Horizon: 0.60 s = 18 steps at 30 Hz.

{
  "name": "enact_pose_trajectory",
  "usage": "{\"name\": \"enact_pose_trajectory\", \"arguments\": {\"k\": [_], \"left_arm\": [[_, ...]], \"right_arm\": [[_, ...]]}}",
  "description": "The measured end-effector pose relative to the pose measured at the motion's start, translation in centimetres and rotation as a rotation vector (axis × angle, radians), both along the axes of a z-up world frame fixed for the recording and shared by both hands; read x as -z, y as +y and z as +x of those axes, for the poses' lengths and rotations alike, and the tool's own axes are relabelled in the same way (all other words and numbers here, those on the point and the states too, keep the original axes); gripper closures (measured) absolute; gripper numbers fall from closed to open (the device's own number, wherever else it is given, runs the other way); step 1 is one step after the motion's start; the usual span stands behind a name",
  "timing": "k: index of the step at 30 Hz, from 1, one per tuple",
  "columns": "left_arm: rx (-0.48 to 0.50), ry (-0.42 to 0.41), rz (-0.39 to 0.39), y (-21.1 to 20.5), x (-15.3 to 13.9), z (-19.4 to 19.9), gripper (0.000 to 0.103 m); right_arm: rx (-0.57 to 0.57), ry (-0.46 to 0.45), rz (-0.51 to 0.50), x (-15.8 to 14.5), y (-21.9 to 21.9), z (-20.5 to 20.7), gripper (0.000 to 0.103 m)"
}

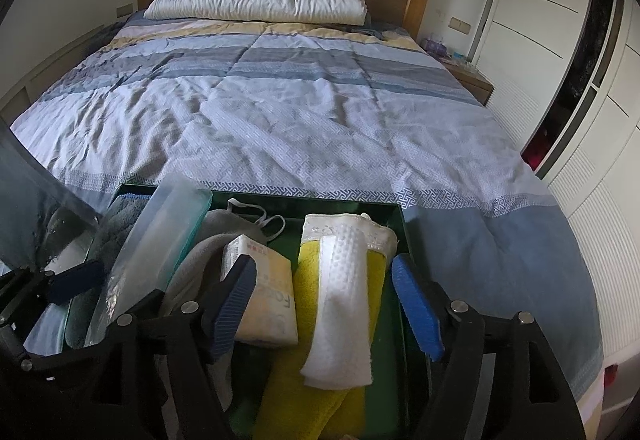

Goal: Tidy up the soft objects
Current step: 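Open both grippers to release the bag and tissue pack in the tray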

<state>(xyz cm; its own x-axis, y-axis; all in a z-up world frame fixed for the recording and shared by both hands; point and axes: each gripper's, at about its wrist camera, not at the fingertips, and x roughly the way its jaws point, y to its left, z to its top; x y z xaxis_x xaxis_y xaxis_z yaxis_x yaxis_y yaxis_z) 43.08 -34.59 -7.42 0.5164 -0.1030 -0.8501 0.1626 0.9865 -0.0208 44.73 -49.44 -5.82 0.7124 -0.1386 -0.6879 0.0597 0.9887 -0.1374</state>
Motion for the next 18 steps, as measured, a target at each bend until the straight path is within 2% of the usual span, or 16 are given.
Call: {"name": "enact_pose_trajectory", "arguments": {"k": [5,7,13,14,16,18], "left_arm": [[-0.001,-0.001,0.000,0.04,0.00,-0.03,0.049],[-0.005,-0.001,0.001,0.08,-0.01,-0.05,0.045],[-0.010,-0.006,-0.001,0.11,-0.27,-0.24,0.041],[-0.011,-0.008,0.002,0.11,-0.35,-0.24,0.039],[-0.014,-0.017,0.009,0.11,-0.47,-0.35,0.020],[-0.014,-0.019,0.002,0.15,-0.59,-0.42,0.017]], "right_arm": [[0.001,0.000,-0.001,-0.05,0.01,0.01,0.032],[0.000,0.000,0.000,-0.05,0.00,0.02,0.032],[0.004,-0.006,0.001,-0.28,0.00,-0.07,0.030],[0.004,-0.007,0.002,-0.32,0.00,-0.10,0.029],[0.004,-0.011,0.006,-0.46,-0.01,-0.20,0.026],[0.005,-0.015,0.011,-0.63,-0.01,-0.30,0.021]]}}
